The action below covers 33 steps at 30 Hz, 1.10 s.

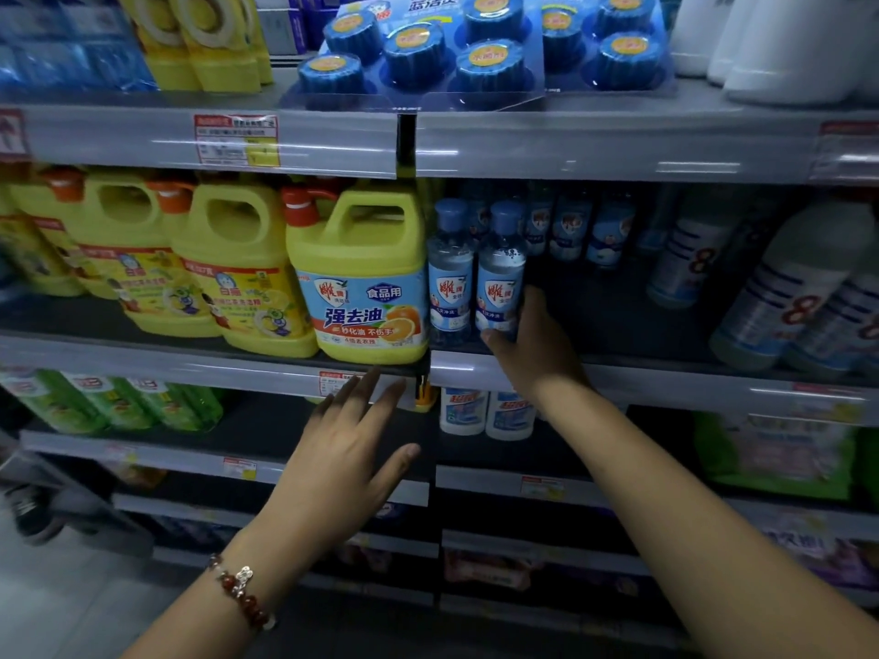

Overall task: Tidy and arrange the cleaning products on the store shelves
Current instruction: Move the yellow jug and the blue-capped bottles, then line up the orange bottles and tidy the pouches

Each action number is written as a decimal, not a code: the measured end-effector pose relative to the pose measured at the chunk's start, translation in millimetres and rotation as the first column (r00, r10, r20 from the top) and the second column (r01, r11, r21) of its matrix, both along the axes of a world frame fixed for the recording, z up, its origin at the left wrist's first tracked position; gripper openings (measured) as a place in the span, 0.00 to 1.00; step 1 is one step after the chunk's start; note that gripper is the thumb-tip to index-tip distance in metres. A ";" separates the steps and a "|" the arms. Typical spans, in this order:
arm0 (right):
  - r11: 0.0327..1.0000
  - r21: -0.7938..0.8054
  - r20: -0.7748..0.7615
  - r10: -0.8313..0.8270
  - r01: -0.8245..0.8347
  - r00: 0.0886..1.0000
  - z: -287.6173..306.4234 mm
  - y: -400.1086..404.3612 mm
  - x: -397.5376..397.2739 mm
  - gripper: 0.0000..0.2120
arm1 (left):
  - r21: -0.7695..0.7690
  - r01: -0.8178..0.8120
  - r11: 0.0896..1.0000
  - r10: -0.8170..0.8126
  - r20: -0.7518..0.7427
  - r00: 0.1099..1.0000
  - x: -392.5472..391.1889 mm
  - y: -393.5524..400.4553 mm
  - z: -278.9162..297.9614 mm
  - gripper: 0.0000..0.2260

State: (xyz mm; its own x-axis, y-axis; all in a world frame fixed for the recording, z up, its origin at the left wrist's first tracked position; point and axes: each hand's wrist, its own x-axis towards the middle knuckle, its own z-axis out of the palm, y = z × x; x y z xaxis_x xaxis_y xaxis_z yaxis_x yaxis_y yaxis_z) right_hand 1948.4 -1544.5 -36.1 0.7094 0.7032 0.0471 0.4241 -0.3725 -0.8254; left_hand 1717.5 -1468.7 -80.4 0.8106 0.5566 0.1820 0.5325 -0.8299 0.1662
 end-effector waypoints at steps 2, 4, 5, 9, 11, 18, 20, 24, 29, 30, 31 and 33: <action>0.999 -0.040 0.007 -0.006 0.007 1.000 1.2 -1.0 -2.3 0.32 | -0.004 0.017 1.000 -0.017 0.002 1.000 -2.1 2.0 -1.6 0.33; 0.996 -0.086 0.015 -0.027 0.028 1.000 4.3 -5.2 -7.3 0.39 | -0.001 0.041 0.999 -0.041 0.004 0.999 -5.4 6.0 -2.1 0.32; 0.993 -0.107 0.033 -0.040 0.043 0.999 6.7 -9.1 -12.4 0.41 | 0.008 0.051 0.999 -0.051 0.006 0.999 -8.0 9.0 -1.6 0.32; 0.968 -0.235 0.228 -0.032 0.087 0.973 15.5 -28.5 -50.1 0.41 | 0.056 0.046 0.997 -0.046 -0.001 0.999 -27.8 25.5 2.2 0.30; 0.943 -0.328 0.302 0.047 0.057 0.952 20.5 -33.3 -76.3 0.34 | 0.069 0.018 0.997 -0.018 -0.014 1.000 -44.8 36.6 4.8 0.30; 0.896 -0.407 0.460 0.369 -0.177 0.807 36.6 13.9 -176.0 0.34 | 0.096 -0.102 0.990 0.109 -0.074 0.991 -136.6 83.2 15.3 0.34; 0.888 -0.395 0.453 0.412 -0.236 0.791 39.0 35.7 -206.2 0.34 | 0.088 -0.144 0.986 0.150 -0.068 0.986 -171.2 96.6 16.6 0.35; 0.837 -0.354 0.295 0.523 -0.417 0.800 36.9 81.2 -266.9 0.35 | 0.100 -0.240 0.966 0.247 -0.062 0.967 -243.4 120.3 17.5 0.35; 0.782 -0.305 0.287 0.619 -0.543 0.731 29.7 139.5 -333.3 0.35 | 0.126 -0.393 0.911 0.403 -0.059 0.913 -322.2 157.5 26.7 0.34; 0.764 -0.305 0.288 0.642 -0.568 0.710 30.3 150.1 -344.5 0.36 | 0.128 -0.422 0.897 0.431 -0.049 0.901 -335.4 165.3 29.3 0.34; 0.746 -0.302 0.287 0.665 -0.594 0.690 31.4 161.1 -354.7 0.36 | 0.128 -0.450 0.884 0.457 -0.039 0.888 -347.8 172.2 31.8 0.34; 0.720 -0.290 0.290 0.694 -0.630 0.659 34.4 183.5 -371.7 0.36 | 0.136 -0.499 0.856 0.506 -0.022 0.862 -369.1 185.9 37.8 0.34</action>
State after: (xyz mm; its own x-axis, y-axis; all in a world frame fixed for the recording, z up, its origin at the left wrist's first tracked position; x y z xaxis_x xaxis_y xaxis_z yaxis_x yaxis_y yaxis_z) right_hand 1576.7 -1360.9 -1.7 0.0049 0.9990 0.0444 0.8529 0.0190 -0.5217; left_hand 1348.5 -1282.8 -42.7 0.4369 0.8674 0.2383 0.8880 -0.4582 0.0397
